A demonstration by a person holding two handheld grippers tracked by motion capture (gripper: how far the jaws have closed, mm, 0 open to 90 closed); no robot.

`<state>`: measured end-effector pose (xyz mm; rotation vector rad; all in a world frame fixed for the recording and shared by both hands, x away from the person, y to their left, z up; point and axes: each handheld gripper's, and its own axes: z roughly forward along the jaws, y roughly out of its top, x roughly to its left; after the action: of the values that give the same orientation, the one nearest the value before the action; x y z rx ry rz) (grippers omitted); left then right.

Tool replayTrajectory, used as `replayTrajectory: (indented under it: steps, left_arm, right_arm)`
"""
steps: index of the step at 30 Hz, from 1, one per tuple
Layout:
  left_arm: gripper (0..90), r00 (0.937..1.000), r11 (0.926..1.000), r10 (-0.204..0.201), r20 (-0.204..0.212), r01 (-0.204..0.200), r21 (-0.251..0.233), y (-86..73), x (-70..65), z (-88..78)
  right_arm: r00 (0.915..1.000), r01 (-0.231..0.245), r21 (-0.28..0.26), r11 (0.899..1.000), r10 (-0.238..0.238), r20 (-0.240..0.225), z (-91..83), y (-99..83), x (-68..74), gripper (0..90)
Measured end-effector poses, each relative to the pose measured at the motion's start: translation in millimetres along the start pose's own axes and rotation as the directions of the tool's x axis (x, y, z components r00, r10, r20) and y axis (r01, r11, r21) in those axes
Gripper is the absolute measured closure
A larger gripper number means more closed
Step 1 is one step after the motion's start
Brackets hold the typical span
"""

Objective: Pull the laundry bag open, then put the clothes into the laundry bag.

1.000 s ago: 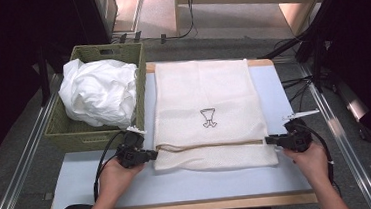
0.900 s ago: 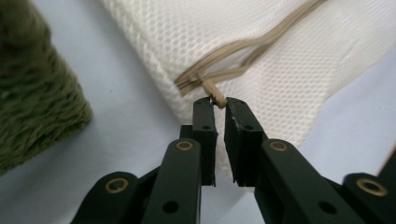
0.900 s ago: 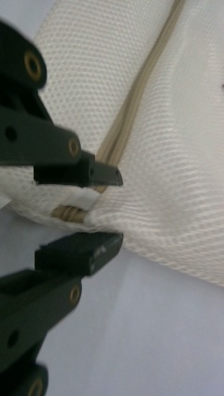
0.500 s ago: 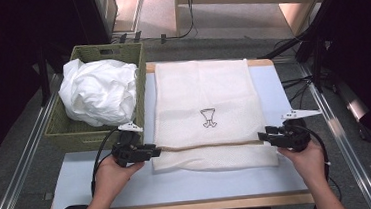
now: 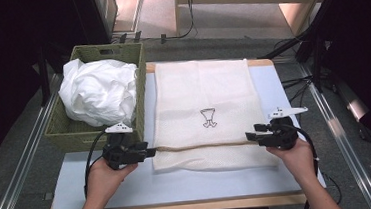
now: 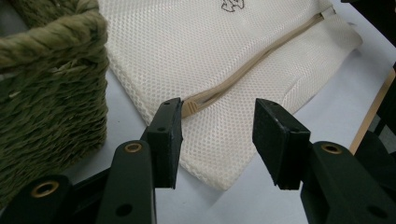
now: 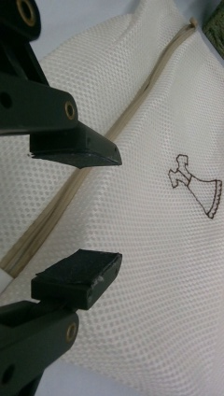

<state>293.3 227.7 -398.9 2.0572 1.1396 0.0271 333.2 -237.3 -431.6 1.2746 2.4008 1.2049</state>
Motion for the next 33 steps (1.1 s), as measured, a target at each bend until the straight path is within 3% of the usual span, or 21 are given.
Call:
replayTrajectory:
  steps: [10,18,33]
  left_arm:
    - [43.5,0.9999,0.9983,-0.006,-0.010,0.006,-0.059,-6.1,7.4,-14.6]
    - [42.5,0.9999,0.9982,-0.009,-0.014,0.009,-0.059,-8.8,6.9,-16.4]
    - [42.1,0.9999,0.9982,-0.007,-0.010,0.007,-0.059,-8.2,4.7,-14.0]
  right_arm:
    - [0.9983,0.020,-0.001,1.000,-0.020,-0.054,16.5,13.9,17.6,48.2]
    - [0.9937,0.086,0.001,0.996,-0.086,-0.072,27.6,20.3,26.9,47.0]
    - [0.9889,0.105,0.006,0.994,-0.103,-0.106,40.6,25.7,41.3,47.4]
